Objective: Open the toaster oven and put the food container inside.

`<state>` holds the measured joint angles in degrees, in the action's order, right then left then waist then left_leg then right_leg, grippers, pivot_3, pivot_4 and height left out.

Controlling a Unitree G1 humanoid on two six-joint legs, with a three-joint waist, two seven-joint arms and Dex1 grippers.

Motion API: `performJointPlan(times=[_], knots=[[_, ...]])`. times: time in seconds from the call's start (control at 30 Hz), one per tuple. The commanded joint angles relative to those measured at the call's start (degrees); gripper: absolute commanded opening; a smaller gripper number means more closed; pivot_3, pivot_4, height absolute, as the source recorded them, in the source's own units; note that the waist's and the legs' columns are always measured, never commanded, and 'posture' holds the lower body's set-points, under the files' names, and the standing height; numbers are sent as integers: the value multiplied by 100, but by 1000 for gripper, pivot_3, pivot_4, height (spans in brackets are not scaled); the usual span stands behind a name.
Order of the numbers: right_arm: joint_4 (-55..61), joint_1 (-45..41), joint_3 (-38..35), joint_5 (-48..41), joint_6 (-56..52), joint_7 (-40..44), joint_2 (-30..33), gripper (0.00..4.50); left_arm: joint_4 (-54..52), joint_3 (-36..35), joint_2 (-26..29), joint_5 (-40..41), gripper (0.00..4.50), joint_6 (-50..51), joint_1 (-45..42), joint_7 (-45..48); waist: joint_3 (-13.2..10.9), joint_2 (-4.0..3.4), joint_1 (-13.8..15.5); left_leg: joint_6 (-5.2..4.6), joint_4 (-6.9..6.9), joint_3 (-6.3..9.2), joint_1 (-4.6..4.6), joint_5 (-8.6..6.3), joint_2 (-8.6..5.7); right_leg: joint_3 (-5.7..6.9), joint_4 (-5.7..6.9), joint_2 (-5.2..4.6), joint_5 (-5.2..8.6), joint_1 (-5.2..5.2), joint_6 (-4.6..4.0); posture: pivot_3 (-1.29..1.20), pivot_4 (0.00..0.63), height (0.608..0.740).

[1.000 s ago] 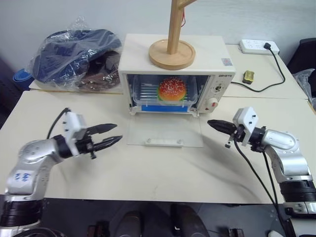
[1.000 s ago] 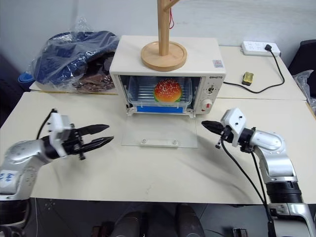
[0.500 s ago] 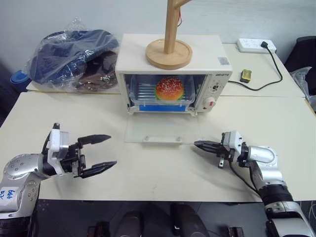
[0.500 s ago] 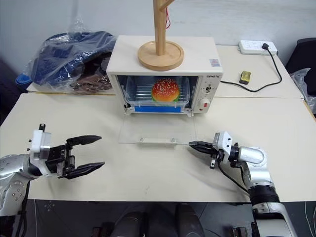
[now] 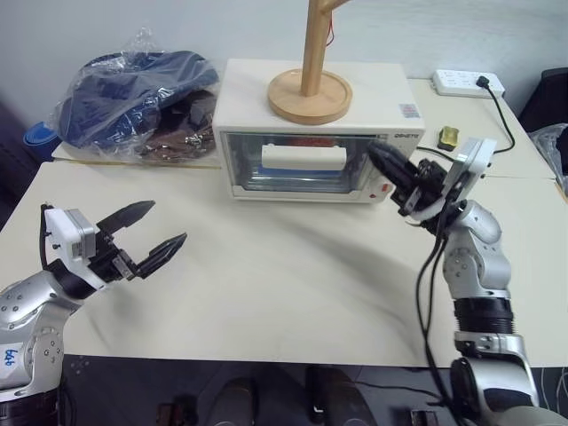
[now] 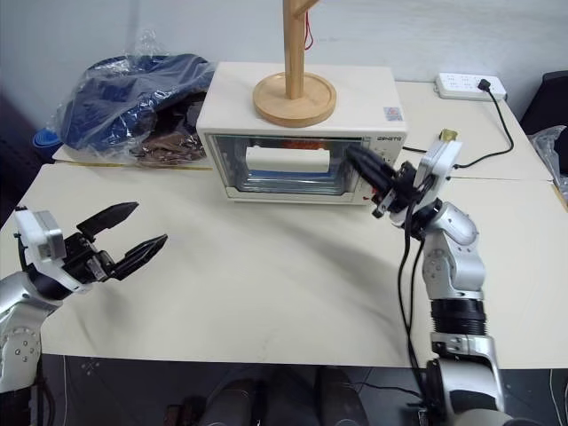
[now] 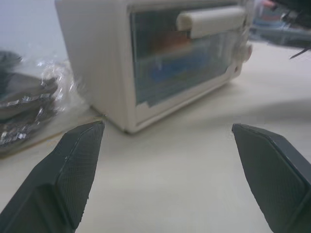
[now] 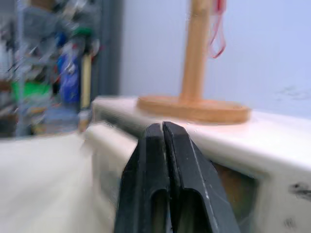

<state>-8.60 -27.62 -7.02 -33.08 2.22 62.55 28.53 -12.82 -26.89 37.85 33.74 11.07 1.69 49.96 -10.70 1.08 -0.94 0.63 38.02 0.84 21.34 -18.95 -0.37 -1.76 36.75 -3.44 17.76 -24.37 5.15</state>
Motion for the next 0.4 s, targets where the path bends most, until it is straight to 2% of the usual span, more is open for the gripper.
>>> performJointPlan(times=[0.03,0.13,0.23,0.3,0.33,0.4], knots=[[201,546,295,402,514,1150,553,1571,88,-77,163,-291,4500,-447,332,333,0,0,-13,-6,2,-10,5,-4,0,-3,-8,-2,-1,-1,2,0,150,740],[178,1082,232,511,946,1641,859,2755,185,-156,226,-603,4500,-818,894,532,0,0,-72,-24,3,-23,1,-13,0,-10,-23,-3,-5,0,9,0,150,740],[98,1510,68,477,1185,1858,1039,3487,280,-180,199,-796,4500,-1133,1279,636,0,0,-89,-37,2,-31,-12,-21,3,-18,-29,-1,-5,2,9,0,150,740],[20,1748,-29,465,1284,1926,1122,4218,314,-177,182,-854,4500,-1229,1426,633,0,0,-67,-36,2,-27,-20,-20,5,-16,-21,-1,-4,4,8,0,150,740],[-77,1811,-95,481,1390,1904,1107,4470,298,-150,170,-879,4500,-1292,1469,627,0,0,-65,-35,2,-23,-25,-19,5,-13,-16,-1,-5,9,6,0,150,740],[-213,1877,-174,514,1542,1812,1055,4470,292,-105,149,-886,4500,-1376,1526,629,0,0,-65,-34,1,-18,-39,-17,5,-9,-16,-1,-10,23,-2,0,150,740]])
